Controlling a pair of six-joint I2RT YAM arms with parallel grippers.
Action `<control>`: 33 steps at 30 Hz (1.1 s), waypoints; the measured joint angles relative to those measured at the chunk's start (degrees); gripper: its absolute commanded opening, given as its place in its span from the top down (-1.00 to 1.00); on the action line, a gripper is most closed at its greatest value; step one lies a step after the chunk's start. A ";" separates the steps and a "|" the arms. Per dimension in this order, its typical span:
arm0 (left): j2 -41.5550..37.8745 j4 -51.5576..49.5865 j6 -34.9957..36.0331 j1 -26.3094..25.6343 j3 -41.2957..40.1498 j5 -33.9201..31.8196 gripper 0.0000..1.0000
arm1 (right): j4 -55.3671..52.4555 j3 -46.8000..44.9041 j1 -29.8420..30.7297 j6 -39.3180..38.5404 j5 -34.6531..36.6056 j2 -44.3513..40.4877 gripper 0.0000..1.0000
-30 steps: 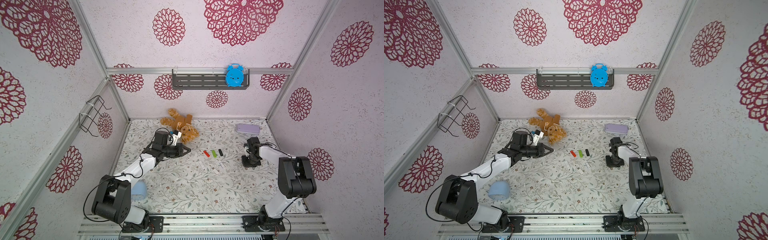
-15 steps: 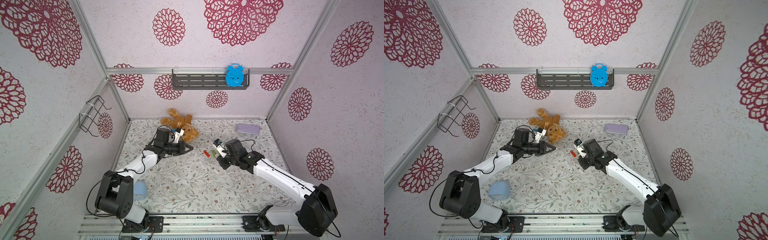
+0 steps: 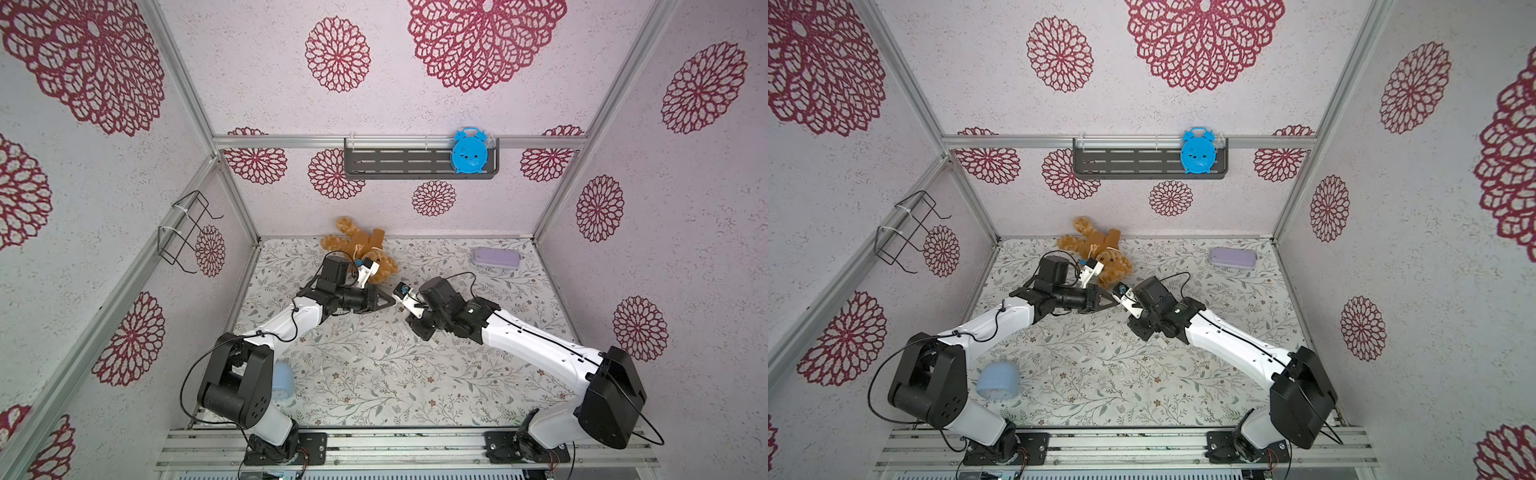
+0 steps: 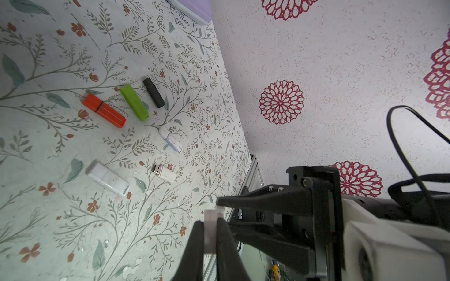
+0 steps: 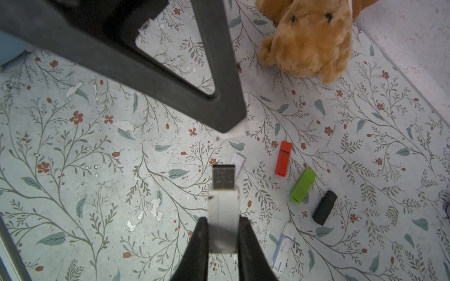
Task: Close the usb drive cover
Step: Close the cover of the USB drive.
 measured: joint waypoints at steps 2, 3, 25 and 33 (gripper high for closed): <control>0.00 -0.31 0.20 0.00 0.00 0.17 0.77 | 0.04 0.28 0.15 -0.17 0.39 0.59 0.59; 0.00 -0.48 0.26 0.00 0.00 0.28 0.76 | 0.02 0.42 0.17 -0.24 0.55 0.92 0.59; 1.73 -0.83 0.68 -0.72 0.68 2.54 0.76 | 2.64 0.70 0.63 -0.63 0.92 1.38 0.60; 2.84 -0.98 1.49 -0.72 1.75 3.39 0.81 | 3.98 0.22 0.68 -1.14 2.38 1.22 0.62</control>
